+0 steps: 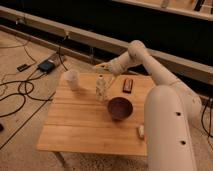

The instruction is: Stand the bottle upright

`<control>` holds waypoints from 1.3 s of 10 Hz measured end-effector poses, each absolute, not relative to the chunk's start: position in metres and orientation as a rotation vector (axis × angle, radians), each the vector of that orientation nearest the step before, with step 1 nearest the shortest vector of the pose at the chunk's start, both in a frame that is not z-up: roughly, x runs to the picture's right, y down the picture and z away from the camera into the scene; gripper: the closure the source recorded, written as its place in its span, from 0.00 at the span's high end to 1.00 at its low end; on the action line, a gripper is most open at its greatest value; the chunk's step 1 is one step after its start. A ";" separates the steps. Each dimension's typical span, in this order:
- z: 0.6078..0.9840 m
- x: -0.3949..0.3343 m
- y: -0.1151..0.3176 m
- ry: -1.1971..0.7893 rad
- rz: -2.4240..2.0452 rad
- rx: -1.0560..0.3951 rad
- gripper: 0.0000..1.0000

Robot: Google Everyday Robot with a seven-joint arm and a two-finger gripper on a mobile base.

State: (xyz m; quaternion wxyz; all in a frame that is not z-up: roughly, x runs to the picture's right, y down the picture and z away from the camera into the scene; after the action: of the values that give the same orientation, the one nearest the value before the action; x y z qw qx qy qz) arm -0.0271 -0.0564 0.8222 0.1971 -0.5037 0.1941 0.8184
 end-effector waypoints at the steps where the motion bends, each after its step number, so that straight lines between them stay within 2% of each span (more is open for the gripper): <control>1: 0.817 -0.030 -0.057 0.563 2.271 -1.353 0.80; 8: 0.771 -0.038 -0.065 0.698 2.132 -0.848 0.80; 13: 0.737 -0.037 -0.071 0.715 2.078 -0.609 0.80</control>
State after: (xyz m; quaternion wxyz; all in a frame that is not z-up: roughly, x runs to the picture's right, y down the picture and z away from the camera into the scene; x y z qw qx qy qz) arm -0.0369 -0.0713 0.7368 0.4174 -0.2425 0.2849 0.8281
